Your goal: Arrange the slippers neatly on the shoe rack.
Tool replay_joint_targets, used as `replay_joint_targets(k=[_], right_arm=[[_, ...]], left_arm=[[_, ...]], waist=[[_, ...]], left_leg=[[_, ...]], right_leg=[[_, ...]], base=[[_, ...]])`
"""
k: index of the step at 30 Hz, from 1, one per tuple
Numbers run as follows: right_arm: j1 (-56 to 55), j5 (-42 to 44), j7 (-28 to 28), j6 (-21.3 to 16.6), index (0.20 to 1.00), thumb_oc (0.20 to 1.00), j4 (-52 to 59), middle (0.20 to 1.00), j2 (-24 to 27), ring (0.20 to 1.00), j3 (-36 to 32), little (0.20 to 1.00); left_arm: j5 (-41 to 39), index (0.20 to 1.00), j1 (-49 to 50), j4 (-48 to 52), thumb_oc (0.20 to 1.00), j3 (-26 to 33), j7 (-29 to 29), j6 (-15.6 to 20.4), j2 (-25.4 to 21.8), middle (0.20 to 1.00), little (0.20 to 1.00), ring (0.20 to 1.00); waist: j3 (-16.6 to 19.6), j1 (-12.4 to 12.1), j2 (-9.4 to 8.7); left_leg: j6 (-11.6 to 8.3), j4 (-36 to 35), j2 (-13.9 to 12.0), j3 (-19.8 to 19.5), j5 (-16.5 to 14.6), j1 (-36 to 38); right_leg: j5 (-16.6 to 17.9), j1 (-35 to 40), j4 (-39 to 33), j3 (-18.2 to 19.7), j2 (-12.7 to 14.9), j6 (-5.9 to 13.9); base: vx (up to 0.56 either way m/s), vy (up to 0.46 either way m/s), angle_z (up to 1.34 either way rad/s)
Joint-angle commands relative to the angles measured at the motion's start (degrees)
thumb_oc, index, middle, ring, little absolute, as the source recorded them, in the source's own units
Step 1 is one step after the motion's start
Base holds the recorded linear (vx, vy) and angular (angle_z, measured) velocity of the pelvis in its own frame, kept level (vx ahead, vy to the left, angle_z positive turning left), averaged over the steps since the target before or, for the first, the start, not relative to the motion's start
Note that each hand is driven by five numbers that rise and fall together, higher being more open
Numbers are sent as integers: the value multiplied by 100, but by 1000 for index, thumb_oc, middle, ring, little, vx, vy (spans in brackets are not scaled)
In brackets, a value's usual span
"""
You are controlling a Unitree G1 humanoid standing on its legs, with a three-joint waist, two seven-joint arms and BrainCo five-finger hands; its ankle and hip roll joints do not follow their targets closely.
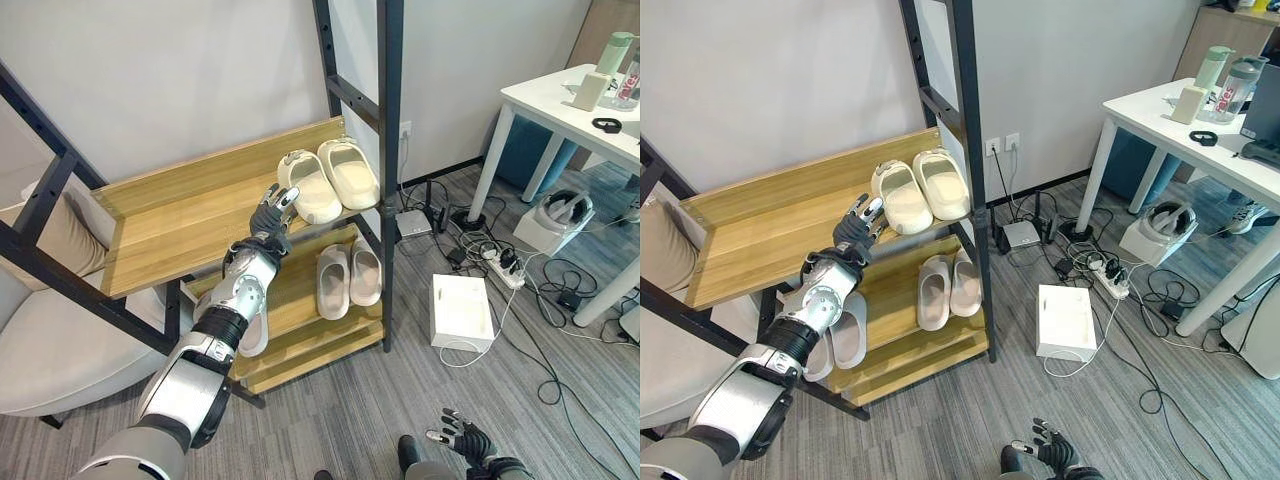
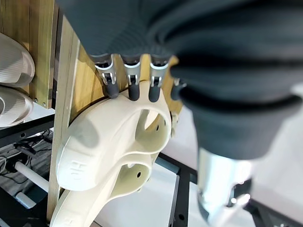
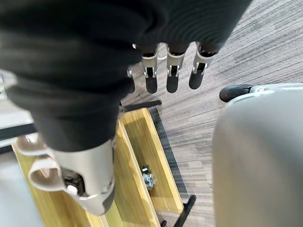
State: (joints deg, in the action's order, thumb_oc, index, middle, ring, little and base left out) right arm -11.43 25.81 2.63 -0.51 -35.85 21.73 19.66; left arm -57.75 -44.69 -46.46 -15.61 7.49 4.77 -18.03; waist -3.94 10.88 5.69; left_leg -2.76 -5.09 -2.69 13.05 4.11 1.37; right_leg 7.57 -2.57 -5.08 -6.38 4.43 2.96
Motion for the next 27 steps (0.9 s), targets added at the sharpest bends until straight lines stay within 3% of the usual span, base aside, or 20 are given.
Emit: replay_joint_targets(k=[1,2,3,4,5,8,12,18,20,23,27], right_arm=[[214,-60,3,-134,1000,1000,31,1000,34,1000,148,1000],[377,-21,-130,-242,1000,1000,-81,1000,-87,1000,203,1000],[425,9,-174,-285,1000,1000,-94,1000,-121,1000,200,1000],[421,9,-174,-287,1000,1000,-96,1000,-122,1000,202,1000],[528,150,-235,-379,1000,1000,-76,1000,-156,1000,174,1000],[625,190,-222,-396,1000,1000,-139,1000,-186,1000,143,1000],[622,142,-147,-367,1000,1000,-225,1000,-281,1000,-9,1000],[564,58,-27,-319,1000,1000,-189,1000,-461,1000,-178,1000],[541,57,-7,-339,1000,1000,-190,1000,-472,1000,-214,1000],[640,0,13,-400,1000,1000,-356,1000,-442,1000,-188,1000],[722,-9,16,-464,1000,1000,-457,1000,-369,1000,-169,1000]], left_arm=[[956,1000,-949,-515,1000,104,352,298,-51,1000,1000,1000],[1514,1000,-886,-51,1000,410,1234,748,243,1000,1000,1000],[1751,1000,-775,363,1000,424,1405,881,316,1000,1000,1000],[1766,1000,-756,390,1000,423,1425,872,322,1000,1000,1000],[2336,1000,-346,1423,1000,474,1657,1098,315,1000,1000,1000],[2408,1000,11,2314,1000,429,1429,1295,206,1000,1000,1000],[2162,1000,781,3706,1000,139,457,1376,9,1000,1000,1000],[1531,1000,2125,5320,1000,-684,-1205,934,-160,1000,1000,1000],[1458,1000,2595,5562,1000,-1072,-1599,721,-307,1000,1000,1000],[1633,1000,3109,5702,1000,-1999,-2350,334,-926,1000,1000,1000],[1986,1000,3422,5418,1000,-2465,-2658,168,-1265,1000,1000,1000]], waist=[[-164,87,-173],[-203,35,-218],[-216,24,-234],[-213,25,-234],[-211,-14,-278],[-156,-76,-305],[-28,-205,-349],[96,-432,-422],[112,-498,-436],[118,-582,-430],[107,-619,-414]], left_leg=[[-216,9,25,-293,-188,230],[-212,9,33,-332,-179,231],[-211,9,30,-346,-174,230],[-212,9,30,-347,-174,234],[-210,9,20,-388,-185,239],[-208,9,9,-422,-199,261],[-212,9,-5,-500,-222,306],[-192,9,-4,-641,-238,360],[-174,9,7,-684,-242,372],[-144,9,6,-731,-257,407],[-130,9,-3,-755,-255,425]], right_leg=[[-75,174,8,-132,272,584],[-90,194,8,-157,276,565],[-93,202,8,-171,276,558],[-94,205,8,-173,276,558],[-113,231,8,-186,276,540],[-132,288,8,-214,271,529],[-147,383,8,-290,273,518],[-180,512,8,-417,281,498],[-184,547,8,-449,283,495],[-197,589,8,-486,280,497],[-202,611,8,-493,276,506]], base=[[-37,-25,-4],[-31,-21,-2],[-31,-21,-2],[0,0,0],[0,0,0],[4,-1,2],[21,-6,17],[10,-2,10],[4,10,19],[-3,1,2],[-2,3,2]])
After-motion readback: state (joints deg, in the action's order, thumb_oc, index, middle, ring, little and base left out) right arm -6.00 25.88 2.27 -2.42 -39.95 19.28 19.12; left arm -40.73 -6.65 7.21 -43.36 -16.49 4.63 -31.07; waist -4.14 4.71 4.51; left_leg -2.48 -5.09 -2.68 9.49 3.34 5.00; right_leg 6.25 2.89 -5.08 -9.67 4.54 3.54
